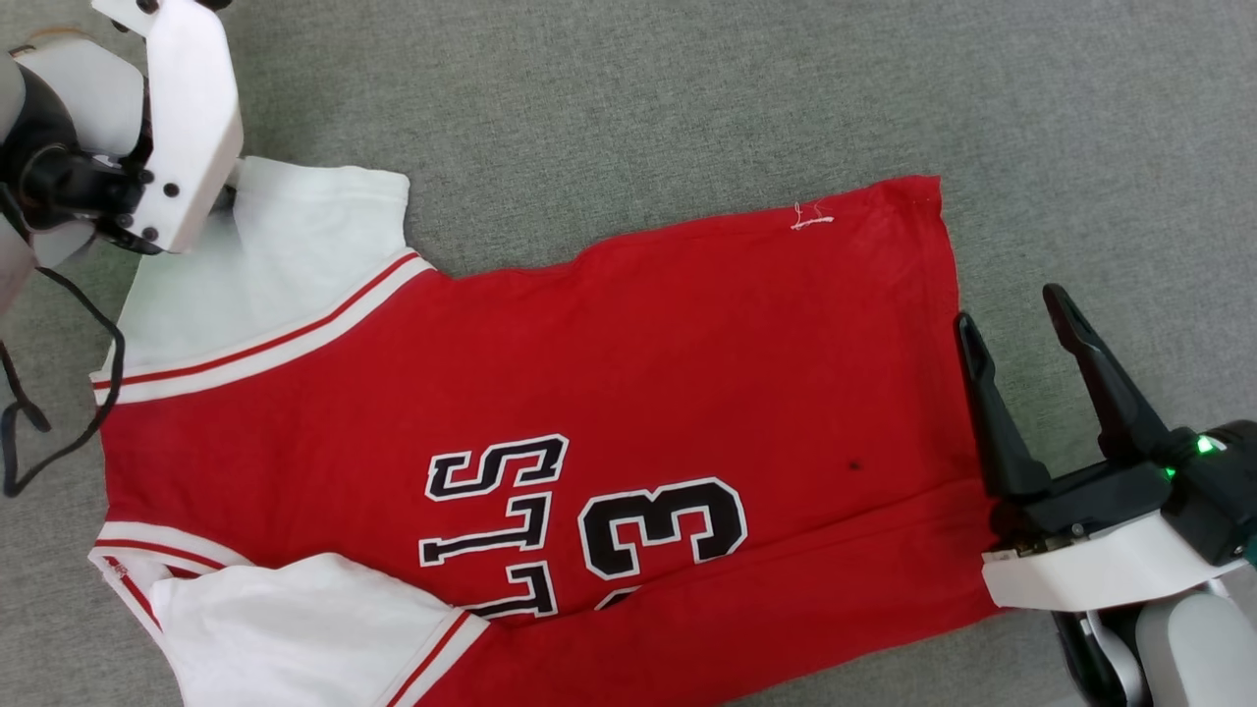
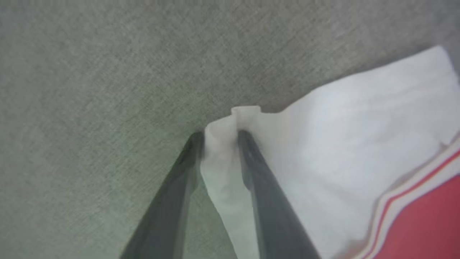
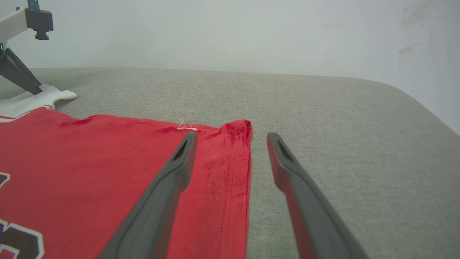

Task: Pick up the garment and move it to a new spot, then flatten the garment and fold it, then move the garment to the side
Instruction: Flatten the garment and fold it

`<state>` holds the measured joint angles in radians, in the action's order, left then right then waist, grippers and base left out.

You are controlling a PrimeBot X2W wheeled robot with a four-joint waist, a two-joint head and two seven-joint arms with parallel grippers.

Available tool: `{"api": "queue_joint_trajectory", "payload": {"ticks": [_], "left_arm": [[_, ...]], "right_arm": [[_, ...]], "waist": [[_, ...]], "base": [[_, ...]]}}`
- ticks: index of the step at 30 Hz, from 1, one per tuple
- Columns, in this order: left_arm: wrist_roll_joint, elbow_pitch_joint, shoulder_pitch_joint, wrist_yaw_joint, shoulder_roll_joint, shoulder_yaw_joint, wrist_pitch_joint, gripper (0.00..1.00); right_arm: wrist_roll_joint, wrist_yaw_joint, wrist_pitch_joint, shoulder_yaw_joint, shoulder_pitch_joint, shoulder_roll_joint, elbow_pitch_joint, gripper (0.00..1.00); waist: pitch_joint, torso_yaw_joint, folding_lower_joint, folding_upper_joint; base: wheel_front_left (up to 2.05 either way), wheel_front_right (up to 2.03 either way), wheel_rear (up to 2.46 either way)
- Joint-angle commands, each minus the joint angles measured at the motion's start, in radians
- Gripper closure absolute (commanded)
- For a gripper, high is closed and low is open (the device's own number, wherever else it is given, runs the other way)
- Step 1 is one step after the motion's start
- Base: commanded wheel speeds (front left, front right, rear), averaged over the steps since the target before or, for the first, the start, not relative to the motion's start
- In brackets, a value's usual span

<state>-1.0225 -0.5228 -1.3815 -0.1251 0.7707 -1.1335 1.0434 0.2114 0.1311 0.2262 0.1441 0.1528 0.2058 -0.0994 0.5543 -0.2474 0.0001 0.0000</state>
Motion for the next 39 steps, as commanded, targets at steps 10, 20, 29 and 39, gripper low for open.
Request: {"api": "queue_joint_trajectory", "payload": {"ticks": [10, 20, 29, 39], "left_arm": [[-0.009, 0.001, 0.051, -0.002, -0.012, -0.020, -0.085, 1.00], [-0.036, 0.132, 0.112, -0.003, 0.004, -0.066, -0.188, 1.00], [-0.026, 0.247, 0.105, -0.003, -0.018, -0.099, -0.258, 1.00], [-0.009, 0.279, 0.058, -0.003, -0.046, -0.118, -0.307, 1.00]], "right_arm": [[-0.021, -0.001, -0.027, -0.046, 0.069, 0.073, -0.006, 0.00], [0.026, -0.001, -0.372, 0.031, 0.229, 0.309, -0.010, 0.00], [0.351, -0.001, -0.966, 0.326, 0.522, 0.570, 0.115, 0.00], [0.507, -0.001, -1.221, 0.528, 0.686, 0.617, 0.243, 0.00]], "waist": [[-0.115, 0.047, -0.0001, 0.0000], [-0.234, 0.126, -0.0001, 0.0000], [-0.220, 0.209, -0.0001, 0.0000], [-0.151, 0.284, -0.0001, 0.0000]], "base": [[0.00, 0.00, 0.00], [0.00, 0.00, 0.00], [0.00, 0.00, 0.00], [0.00, 0.00, 0.00]]}}
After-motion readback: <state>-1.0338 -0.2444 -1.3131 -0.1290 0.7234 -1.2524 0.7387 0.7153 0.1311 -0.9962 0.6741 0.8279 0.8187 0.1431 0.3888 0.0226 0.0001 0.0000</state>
